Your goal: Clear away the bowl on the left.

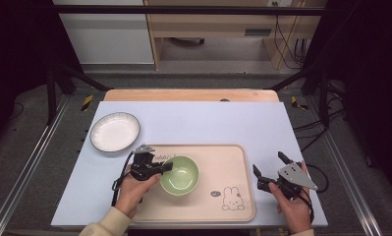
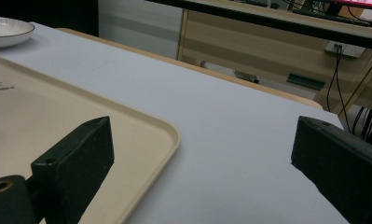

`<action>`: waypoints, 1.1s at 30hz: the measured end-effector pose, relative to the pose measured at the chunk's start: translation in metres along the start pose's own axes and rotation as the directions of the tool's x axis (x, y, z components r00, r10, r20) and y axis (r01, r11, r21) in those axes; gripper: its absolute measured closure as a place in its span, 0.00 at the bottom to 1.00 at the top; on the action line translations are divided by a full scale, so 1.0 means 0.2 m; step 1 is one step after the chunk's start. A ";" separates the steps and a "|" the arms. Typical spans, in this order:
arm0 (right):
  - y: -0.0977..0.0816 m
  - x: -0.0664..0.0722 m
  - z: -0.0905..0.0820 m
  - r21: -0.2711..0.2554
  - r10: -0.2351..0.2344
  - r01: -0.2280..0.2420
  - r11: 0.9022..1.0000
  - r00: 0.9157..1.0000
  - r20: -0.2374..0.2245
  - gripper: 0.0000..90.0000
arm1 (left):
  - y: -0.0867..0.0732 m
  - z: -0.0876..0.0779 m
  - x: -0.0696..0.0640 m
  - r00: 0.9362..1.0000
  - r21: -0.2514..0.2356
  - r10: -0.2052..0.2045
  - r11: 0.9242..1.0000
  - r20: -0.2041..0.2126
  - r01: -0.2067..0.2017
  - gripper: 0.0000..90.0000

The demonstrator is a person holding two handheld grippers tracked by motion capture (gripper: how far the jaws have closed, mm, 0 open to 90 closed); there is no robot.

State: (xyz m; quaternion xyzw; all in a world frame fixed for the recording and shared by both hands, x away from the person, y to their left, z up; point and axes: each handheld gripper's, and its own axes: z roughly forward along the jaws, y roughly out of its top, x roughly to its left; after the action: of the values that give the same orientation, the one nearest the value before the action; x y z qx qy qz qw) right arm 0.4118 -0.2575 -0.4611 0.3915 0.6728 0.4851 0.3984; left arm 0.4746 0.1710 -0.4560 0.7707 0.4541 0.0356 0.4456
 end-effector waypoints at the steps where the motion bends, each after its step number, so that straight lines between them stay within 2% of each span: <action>1: 0.00 0.00 0.00 0.000 0.000 0.000 1.000 1.000 0.000 0.06 | 0.00 0.00 0.00 1.000 0.006 0.004 1.000 0.001 -0.004 0.91; 11: 0.00 0.00 0.00 0.005 -0.001 0.001 1.000 1.000 -0.001 0.06 | 0.00 0.01 0.01 1.000 0.011 -0.025 1.000 0.009 0.025 0.91; 20: 0.00 0.00 0.00 0.005 -0.001 0.001 1.000 1.000 -0.004 0.06 | 0.00 0.01 0.02 1.000 0.019 -0.029 0.999 0.011 0.028 0.91; 33: 0.00 0.00 0.01 0.006 -0.004 0.004 1.000 1.000 -0.006 0.06 | 0.00 0.01 0.04 0.998 0.024 -0.057 0.998 0.021 0.056 0.90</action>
State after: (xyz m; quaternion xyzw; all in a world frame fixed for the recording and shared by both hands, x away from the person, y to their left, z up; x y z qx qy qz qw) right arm 0.4124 -0.2565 -0.4620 0.3899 0.6764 0.4834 0.3959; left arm 0.4802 0.1743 -0.4599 0.7632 0.4711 0.0091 0.4422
